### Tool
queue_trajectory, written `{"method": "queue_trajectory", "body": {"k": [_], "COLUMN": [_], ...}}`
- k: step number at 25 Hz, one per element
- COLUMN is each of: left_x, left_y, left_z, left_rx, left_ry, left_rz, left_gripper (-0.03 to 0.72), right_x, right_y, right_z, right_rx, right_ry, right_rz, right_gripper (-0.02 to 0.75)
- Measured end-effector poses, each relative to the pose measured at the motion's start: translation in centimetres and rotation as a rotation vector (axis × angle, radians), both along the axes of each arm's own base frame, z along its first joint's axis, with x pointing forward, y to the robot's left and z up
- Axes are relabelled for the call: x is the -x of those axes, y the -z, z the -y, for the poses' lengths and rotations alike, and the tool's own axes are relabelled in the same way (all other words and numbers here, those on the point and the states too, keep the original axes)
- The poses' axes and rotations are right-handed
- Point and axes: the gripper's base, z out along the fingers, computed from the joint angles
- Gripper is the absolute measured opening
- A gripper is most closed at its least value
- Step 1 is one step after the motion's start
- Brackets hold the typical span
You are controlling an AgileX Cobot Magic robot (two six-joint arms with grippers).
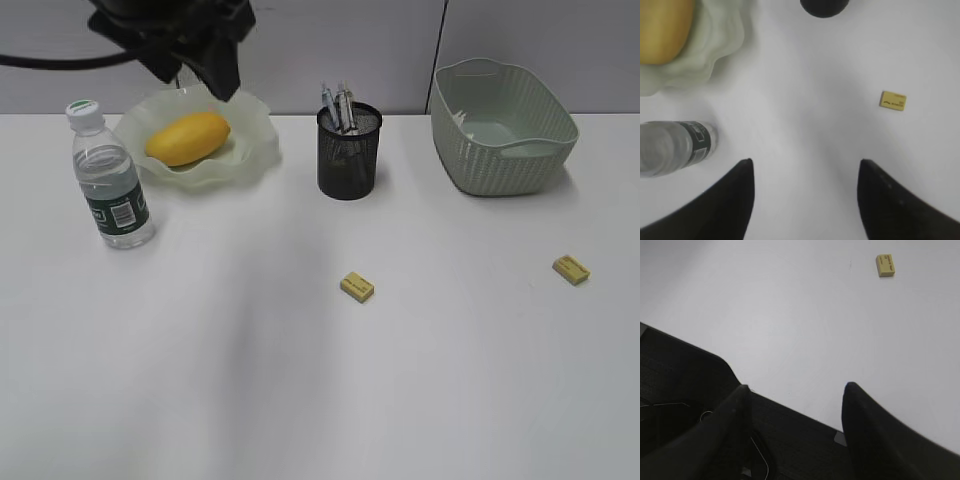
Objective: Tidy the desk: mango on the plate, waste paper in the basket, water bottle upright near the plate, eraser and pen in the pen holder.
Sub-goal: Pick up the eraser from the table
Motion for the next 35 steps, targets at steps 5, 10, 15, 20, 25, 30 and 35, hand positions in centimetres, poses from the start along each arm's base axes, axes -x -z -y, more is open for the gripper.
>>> {"method": "queue_trajectory", "body": {"k": [5,10,15,20,25,30,35], "left_x": [2.1,4.6,7.5,11.8,17.1,22.2,25.9], "left_y": [-3.8,-7.2,-6.8,-2.6,1.0,3.0,4.2], "left_z": [-1.5,-3.2,-5.8,-8.9,-12.4,-15.7,-17.7], "left_rx": [0.052,0.097,0.037,-0.042,-0.048,0.049,0.188], "left_ry": [0.010,0.023,0.017,0.021,0.027,0.027,0.030], "left_rz": [0.089,0.178,0.189,0.096,0.086,0.184,0.294], "left_gripper": [0.479,0.477,0.477,0.473,0.470,0.467,0.466], "right_x": [0.0,0.0,0.0,0.0,0.0,0.0,0.0], "right_y": [0.0,0.0,0.0,0.0,0.0,0.0,0.0], "right_z": [0.0,0.0,0.0,0.0,0.0,0.0,0.0], "right_rx": [0.001,0.001,0.001,-0.003,-0.003,-0.003,-0.004], "right_ry": [0.000,0.001,0.001,0.007,0.007,0.007,0.006], "right_rz": [0.000,0.000,0.000,-0.001,-0.001,0.000,0.000], "right_gripper": [0.459,0.459,0.459,0.459,0.459,0.459,0.459]}}
